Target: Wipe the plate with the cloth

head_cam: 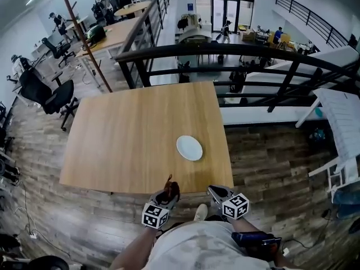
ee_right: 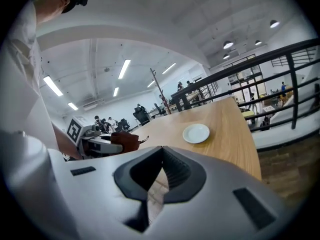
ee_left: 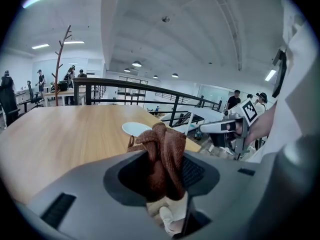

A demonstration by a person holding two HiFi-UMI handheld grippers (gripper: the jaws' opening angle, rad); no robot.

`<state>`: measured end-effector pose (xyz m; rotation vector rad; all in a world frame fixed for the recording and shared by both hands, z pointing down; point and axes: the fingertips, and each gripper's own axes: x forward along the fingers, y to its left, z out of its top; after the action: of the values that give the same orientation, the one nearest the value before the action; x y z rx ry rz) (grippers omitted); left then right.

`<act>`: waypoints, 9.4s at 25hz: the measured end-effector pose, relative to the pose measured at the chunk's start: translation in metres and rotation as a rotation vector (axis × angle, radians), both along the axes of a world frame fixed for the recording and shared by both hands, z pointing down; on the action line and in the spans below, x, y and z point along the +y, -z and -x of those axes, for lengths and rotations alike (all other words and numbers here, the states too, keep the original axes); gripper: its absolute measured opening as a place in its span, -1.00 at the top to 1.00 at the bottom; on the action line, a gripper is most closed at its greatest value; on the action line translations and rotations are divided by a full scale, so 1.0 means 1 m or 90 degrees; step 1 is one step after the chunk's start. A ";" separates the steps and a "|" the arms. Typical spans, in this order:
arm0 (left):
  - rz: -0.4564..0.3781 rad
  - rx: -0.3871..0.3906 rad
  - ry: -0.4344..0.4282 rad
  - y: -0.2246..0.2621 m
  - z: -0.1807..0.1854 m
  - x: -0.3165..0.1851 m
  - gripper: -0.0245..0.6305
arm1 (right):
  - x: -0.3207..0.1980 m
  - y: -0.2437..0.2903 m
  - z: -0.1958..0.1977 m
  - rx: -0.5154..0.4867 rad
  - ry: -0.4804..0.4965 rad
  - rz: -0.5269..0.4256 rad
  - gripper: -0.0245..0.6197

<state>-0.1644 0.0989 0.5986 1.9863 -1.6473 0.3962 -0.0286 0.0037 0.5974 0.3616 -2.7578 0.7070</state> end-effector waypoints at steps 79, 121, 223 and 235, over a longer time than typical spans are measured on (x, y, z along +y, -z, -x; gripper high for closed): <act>0.260 -0.277 -0.241 -0.076 0.105 -0.276 0.41 | -0.142 -0.026 0.050 -0.051 -0.056 0.161 0.88; 0.322 -0.236 -0.349 -0.085 0.063 -0.262 0.41 | -0.144 -0.040 0.041 -0.039 -0.073 0.187 0.88; 0.006 0.022 -0.008 -0.005 0.026 -0.138 0.41 | -0.131 0.060 0.062 -0.078 0.057 -0.002 0.88; -0.029 0.079 -0.009 -0.004 0.042 -0.094 0.41 | -0.087 0.045 0.060 -0.043 0.016 -0.010 0.88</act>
<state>-0.2066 0.0052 0.6025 2.0148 -1.5789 0.2366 -0.0884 -0.0829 0.5525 0.3103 -2.8269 0.7045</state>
